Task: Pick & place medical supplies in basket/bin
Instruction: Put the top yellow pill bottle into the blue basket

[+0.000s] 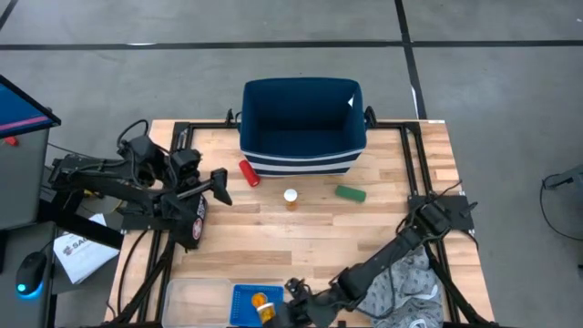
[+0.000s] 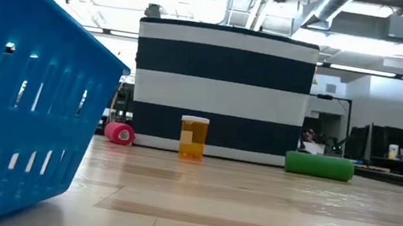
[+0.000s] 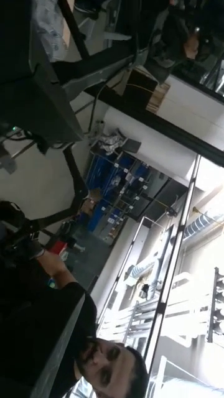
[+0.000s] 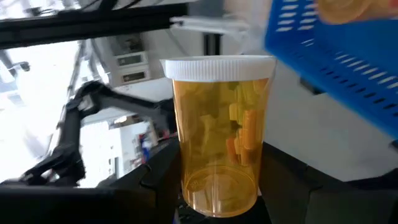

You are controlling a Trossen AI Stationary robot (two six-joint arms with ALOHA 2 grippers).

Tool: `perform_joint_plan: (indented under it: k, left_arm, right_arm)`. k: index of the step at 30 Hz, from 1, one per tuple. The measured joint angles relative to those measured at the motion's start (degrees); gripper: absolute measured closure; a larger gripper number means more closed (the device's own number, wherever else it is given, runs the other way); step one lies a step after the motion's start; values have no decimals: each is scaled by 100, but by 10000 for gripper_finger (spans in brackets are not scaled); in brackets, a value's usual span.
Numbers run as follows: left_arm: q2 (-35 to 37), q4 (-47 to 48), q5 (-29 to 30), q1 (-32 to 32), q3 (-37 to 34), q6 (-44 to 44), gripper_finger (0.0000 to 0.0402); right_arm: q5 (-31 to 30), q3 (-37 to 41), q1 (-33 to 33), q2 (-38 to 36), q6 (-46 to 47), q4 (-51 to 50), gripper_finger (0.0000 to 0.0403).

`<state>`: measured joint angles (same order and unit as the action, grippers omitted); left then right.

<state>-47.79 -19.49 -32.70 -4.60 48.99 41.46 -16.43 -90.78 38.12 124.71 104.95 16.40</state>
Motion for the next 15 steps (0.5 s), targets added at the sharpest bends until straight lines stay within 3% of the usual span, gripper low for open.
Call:
perform_joint_plan:
  k: [7, 15]
  left_arm:
    - [4, 205, -91, -45, 0, 112, 2]
    - [4, 217, -108, -230, 0, 124, 2]
  right_arm:
    - [50, -500, -80, 399, 484, -1068, 229]
    - [254, -560, -165, 379, 760, -1933, 223]
